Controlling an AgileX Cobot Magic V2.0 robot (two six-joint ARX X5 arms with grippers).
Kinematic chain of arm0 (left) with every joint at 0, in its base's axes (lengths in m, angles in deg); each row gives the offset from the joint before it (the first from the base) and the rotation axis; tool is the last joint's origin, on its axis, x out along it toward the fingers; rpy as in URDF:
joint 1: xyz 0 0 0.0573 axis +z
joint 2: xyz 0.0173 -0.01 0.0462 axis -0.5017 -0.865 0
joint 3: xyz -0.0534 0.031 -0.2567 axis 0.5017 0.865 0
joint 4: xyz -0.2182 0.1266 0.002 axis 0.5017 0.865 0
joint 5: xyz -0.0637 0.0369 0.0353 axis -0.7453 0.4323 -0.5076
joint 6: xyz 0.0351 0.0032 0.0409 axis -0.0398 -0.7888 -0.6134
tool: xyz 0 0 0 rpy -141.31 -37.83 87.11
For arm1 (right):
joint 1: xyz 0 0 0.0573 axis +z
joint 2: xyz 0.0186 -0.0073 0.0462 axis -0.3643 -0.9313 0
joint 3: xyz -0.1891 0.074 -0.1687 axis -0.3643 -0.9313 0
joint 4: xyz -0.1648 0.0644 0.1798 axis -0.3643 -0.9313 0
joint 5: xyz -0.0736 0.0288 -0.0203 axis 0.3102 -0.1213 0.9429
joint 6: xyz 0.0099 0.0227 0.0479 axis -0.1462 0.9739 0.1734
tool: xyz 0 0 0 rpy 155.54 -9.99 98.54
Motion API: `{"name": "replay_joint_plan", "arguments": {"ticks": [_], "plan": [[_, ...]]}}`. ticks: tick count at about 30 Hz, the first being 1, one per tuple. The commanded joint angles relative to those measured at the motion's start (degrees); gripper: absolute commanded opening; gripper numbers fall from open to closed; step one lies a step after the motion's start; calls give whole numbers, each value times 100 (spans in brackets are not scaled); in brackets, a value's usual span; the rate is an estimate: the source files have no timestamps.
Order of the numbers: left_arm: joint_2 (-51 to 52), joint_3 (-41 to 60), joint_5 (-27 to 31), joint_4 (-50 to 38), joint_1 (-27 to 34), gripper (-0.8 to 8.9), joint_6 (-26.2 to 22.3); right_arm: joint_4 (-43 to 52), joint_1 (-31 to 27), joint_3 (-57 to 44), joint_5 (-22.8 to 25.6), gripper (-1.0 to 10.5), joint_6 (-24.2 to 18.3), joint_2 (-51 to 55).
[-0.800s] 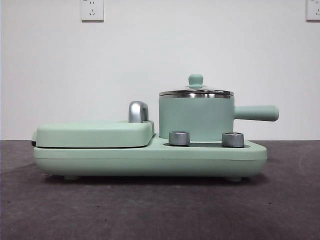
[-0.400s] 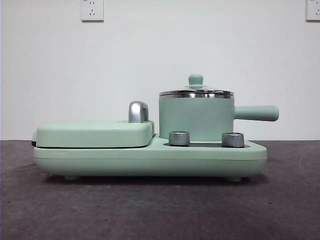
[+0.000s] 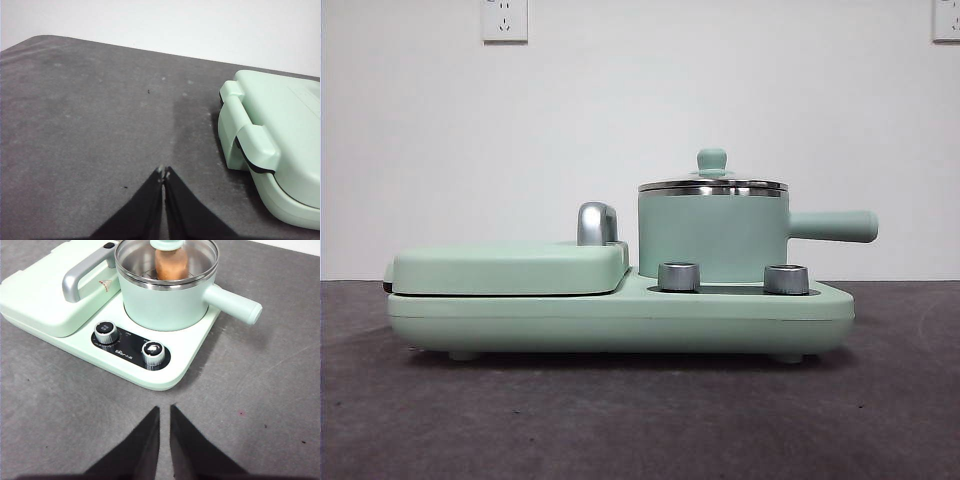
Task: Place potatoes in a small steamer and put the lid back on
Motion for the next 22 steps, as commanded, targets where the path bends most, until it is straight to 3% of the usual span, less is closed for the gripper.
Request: {"name": "replay_joint_plan", "arguments": {"ticks": [1, 6, 10, 16, 22], "plan": [[4, 111, 13, -74, 7, 6, -52, 83, 33, 48, 81, 28, -81, -15], [4, 111, 13, -74, 4, 6, -52, 219, -17, 0, 531, 29, -223, 42], [4, 111, 13, -76, 4, 6, -52, 1554, -474, -879, 870, 29, -479, 275], [4, 111, 13, -74, 4, 6, -52, 3099, -1351, -2774, 763, 29, -387, 1128], [4, 111, 13, -74, 7, 6, -52, 3357, -1851, -3866, 754, 29, -382, 2369]]}}
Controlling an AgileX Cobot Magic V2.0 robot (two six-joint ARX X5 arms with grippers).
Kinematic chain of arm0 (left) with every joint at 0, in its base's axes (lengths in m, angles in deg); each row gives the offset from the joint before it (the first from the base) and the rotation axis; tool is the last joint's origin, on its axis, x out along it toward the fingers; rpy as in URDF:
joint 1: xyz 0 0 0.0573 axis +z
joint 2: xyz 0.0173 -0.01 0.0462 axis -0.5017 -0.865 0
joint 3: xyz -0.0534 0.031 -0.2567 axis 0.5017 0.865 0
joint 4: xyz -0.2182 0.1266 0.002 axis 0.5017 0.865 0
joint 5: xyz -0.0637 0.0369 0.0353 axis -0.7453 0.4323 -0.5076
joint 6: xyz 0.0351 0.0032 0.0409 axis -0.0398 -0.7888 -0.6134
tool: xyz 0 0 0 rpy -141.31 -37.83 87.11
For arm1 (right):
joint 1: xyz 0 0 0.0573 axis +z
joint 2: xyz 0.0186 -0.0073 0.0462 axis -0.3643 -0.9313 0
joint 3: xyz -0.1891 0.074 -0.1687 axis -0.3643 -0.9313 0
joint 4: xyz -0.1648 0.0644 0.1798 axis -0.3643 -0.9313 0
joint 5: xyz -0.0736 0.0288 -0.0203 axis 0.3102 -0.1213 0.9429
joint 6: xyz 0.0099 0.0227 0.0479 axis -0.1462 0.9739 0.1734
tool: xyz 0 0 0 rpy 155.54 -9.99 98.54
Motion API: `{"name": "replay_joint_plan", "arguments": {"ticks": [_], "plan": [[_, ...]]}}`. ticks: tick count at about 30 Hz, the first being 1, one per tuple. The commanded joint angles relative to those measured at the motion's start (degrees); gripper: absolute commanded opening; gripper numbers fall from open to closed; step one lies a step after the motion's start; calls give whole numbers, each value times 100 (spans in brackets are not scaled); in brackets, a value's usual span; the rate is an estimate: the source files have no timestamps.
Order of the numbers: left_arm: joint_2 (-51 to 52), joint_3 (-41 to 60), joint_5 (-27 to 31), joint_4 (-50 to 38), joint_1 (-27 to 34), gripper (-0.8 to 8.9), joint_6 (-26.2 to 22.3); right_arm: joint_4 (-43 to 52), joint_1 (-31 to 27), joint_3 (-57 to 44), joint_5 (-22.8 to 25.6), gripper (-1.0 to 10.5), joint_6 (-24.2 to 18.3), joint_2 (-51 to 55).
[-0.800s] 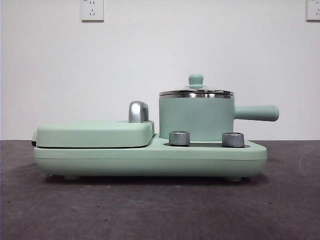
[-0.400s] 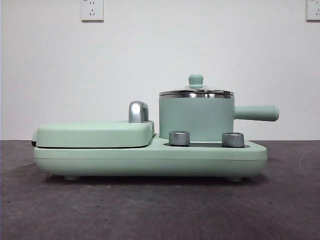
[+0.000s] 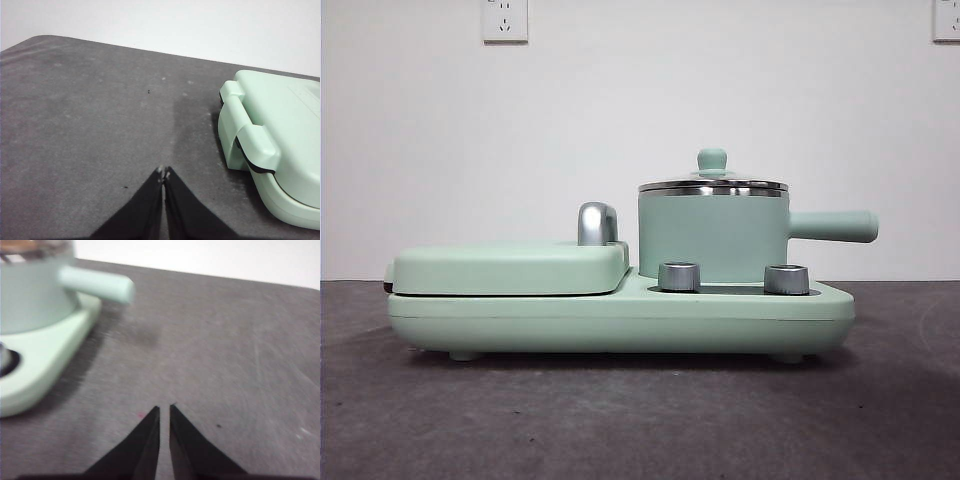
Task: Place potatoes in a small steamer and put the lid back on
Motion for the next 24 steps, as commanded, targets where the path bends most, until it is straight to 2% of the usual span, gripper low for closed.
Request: {"name": "replay_joint_plan", "arguments": {"ticks": [1, 24], "plan": [[4, 111, 13, -74, 7, 6, -52, 225, -103, -258, -20, 29, -22, 387], [2, 111, 13, -85, 4, 6, -52, 428, -258, -334, -9, 29, -24, 363]]}}
